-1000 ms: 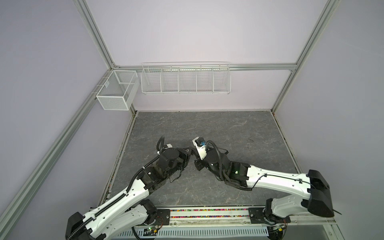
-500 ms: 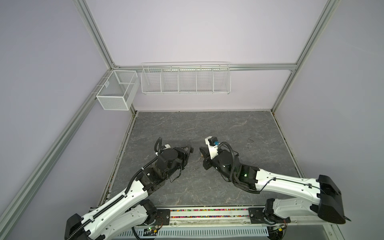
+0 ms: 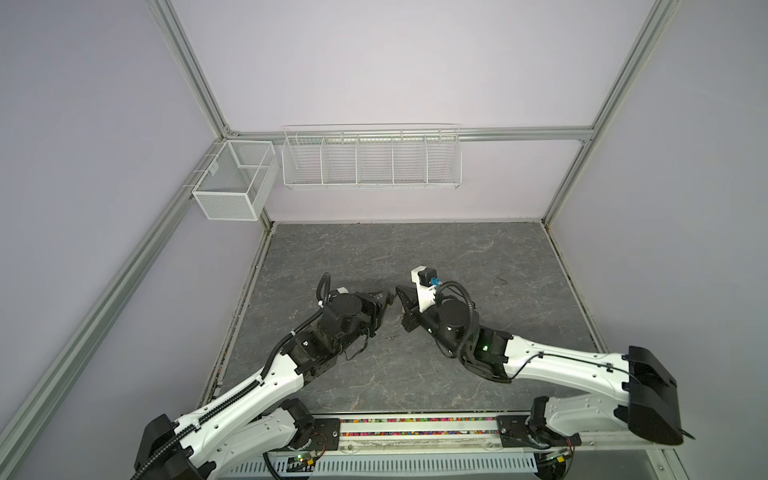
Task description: Unlock with the key
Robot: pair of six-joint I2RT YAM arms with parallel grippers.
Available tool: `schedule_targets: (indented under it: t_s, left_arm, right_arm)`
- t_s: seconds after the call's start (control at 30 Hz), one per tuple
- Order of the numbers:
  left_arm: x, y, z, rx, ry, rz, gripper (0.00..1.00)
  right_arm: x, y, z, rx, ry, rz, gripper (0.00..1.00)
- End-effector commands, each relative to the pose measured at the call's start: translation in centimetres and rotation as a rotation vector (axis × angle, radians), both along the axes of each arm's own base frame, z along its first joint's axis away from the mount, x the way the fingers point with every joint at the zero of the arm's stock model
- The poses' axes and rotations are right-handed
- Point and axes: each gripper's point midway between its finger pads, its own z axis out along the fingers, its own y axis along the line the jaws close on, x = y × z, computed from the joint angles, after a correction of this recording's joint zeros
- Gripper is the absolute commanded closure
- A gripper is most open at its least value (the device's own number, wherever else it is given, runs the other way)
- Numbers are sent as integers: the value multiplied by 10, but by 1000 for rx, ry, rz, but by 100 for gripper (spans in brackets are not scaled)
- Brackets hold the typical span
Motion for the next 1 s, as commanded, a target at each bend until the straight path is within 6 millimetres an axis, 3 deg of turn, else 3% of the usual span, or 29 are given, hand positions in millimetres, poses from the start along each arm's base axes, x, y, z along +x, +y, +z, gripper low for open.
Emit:
schedule_targets:
  t_s: [0.0, 0.07, 0.2, 0.57, 0.83, 0.97]
  left_arm:
    - [1, -7, 18, -64, -20, -8, 100]
    - [2, -7, 17, -63, -19, -5, 100]
    - [2, -7, 17, -67, -17, -8, 100]
    - [4, -5, 22, -81, -28, 10, 100]
    - [8, 3, 21, -91, -32, 64, 100]
    - [10, 4, 21, -89, -33, 74, 100]
  right_arm:
    - [6, -2, 25, 52, -70, -28, 93]
    - [8, 0, 38, 66, -91, -34, 93]
    - [11, -2, 41, 53, -117, -63, 93]
    - [15, 9, 14, -36, -117, -58, 93]
    - [6, 6, 10, -85, -138, -52, 93]
    - [1, 1, -3, -111, -130, -47, 93]
